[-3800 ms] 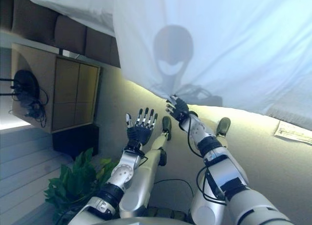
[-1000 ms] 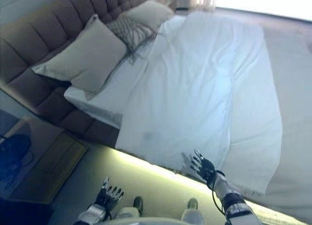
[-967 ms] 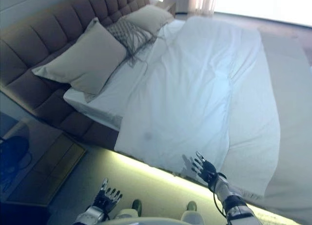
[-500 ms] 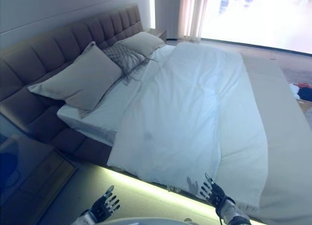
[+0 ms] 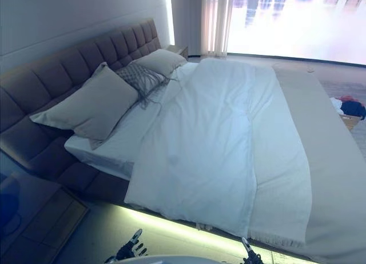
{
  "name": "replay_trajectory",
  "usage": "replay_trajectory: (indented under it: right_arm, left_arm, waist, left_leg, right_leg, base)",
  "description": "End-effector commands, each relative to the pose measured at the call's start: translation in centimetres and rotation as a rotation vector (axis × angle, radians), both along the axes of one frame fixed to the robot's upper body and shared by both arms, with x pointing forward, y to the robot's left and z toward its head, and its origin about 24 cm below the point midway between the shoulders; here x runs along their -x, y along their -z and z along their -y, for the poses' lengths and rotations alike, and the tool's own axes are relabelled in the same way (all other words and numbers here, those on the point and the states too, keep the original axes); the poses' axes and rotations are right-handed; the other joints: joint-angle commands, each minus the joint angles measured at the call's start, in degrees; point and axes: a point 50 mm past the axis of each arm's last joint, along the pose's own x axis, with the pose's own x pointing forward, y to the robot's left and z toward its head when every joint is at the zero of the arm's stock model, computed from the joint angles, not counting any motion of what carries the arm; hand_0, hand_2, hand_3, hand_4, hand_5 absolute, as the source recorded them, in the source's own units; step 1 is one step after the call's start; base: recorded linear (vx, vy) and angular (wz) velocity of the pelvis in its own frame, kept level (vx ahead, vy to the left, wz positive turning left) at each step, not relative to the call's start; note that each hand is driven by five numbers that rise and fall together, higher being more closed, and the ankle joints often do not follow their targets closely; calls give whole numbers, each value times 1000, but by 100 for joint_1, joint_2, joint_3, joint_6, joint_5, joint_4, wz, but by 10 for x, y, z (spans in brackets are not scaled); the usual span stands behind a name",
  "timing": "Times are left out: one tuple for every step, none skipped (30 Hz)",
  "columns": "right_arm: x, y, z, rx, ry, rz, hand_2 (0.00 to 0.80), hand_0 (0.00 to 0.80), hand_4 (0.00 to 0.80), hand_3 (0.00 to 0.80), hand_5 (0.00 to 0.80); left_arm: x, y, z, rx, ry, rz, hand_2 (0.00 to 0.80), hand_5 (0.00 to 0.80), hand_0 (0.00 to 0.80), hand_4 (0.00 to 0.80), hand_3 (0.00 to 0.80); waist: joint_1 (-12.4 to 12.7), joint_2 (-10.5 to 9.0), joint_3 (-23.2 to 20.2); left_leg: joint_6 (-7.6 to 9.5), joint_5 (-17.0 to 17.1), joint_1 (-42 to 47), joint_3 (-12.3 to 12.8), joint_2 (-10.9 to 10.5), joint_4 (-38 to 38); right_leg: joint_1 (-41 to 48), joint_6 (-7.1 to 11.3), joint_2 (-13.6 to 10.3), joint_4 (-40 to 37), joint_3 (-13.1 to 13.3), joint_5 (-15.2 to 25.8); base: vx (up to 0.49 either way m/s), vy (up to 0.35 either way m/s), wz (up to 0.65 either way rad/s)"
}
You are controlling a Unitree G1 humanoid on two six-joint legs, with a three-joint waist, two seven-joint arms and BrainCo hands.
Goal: Make the bed neatly
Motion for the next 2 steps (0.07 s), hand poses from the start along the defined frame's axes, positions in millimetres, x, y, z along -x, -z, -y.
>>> replay_trajectory:
  right_arm:
    - [-26, -1, -9, -30, -14, 50, 0, 0, 0, 0, 0]
    - [-27, -2, -9, -32, -17, 55, 0, 0, 0, 0, 0]
  left_arm:
    - [-27, -4, 7, 16, 2, 54, 0, 0, 0, 0, 0]
    - [-28, -4, 5, 11, -7, 58, 0, 0, 0, 0, 0]
  waist:
    - [-20, -197, 280]
    - [-10, -193, 289]
  left_leg:
    - [230, -94, 137, -95, -197, 29]
    - [231, -95, 141, -97, -195, 29]
  right_leg:
    - [260, 46, -33, 17, 150, 138]
    - [261, 44, -36, 17, 141, 135]
  base:
    - [12, 3, -4]
    - [0, 0, 0]
